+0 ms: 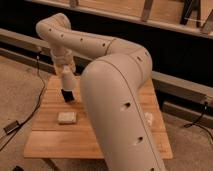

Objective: Place the ceramic cup over the eraser

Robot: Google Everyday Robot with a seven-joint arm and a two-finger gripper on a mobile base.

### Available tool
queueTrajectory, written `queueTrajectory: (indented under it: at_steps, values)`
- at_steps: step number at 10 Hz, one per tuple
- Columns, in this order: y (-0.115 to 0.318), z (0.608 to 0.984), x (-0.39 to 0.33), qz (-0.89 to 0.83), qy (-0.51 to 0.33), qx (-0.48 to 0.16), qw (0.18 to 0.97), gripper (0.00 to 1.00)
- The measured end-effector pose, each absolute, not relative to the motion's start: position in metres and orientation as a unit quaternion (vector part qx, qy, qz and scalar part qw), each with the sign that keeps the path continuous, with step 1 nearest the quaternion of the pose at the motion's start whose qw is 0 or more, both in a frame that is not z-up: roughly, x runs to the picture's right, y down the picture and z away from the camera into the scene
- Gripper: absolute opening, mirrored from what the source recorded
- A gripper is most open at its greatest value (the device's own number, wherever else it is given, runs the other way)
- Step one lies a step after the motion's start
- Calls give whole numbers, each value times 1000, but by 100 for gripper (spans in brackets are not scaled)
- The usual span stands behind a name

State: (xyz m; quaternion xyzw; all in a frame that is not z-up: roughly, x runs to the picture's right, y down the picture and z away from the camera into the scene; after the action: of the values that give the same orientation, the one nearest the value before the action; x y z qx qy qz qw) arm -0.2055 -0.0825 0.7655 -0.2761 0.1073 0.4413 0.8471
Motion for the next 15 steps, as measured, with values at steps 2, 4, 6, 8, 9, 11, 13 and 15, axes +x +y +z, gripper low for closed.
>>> queueTrajectory:
  at_steps: [2, 4, 6, 8, 9, 11, 13, 15]
  values:
    - [-77, 777, -219, 430, 102, -289, 849, 0]
    - [-73, 784, -225, 423, 104, -298, 850, 0]
    - [-69, 794, -227, 418, 108, -306, 848, 0]
    - [-61, 806, -225, 416, 117, -313, 846, 0]
    - [-58, 810, -224, 415, 120, -315, 845, 0]
    - [-50, 822, -223, 416, 120, -317, 844, 0]
    - [-41, 835, -224, 414, 115, -321, 844, 0]
    - [-32, 849, -225, 410, 107, -322, 846, 0]
